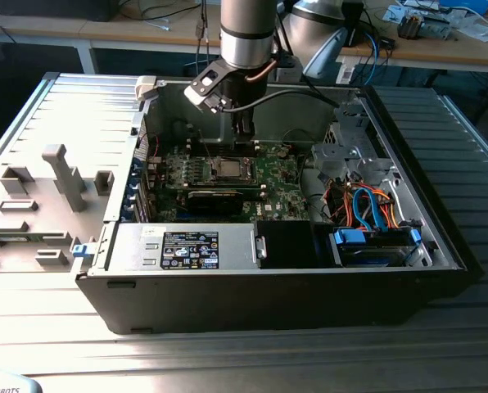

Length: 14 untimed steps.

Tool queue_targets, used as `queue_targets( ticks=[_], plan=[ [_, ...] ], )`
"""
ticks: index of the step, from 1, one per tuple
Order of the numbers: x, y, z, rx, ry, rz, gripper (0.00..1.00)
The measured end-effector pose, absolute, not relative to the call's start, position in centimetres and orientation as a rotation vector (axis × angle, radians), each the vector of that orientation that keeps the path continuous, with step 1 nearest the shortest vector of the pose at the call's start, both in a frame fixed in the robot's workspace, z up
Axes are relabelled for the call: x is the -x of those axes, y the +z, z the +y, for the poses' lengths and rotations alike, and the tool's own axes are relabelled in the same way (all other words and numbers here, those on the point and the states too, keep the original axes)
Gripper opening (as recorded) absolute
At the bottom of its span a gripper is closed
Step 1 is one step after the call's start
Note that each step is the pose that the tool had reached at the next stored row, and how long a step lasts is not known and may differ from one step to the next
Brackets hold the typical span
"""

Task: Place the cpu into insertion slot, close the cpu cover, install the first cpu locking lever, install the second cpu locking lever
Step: 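Close the cpu cover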

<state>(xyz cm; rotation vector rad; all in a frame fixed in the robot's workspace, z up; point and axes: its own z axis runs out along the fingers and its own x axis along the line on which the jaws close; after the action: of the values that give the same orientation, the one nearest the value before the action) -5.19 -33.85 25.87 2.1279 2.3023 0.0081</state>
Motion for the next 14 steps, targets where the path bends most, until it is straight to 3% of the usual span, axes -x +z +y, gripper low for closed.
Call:
queue_targets(
  ticks=[14],
  plan=[
    [5.84, 25.86, -33.85, -2.128, 0.008, 2.302, 0.11]
  ],
)
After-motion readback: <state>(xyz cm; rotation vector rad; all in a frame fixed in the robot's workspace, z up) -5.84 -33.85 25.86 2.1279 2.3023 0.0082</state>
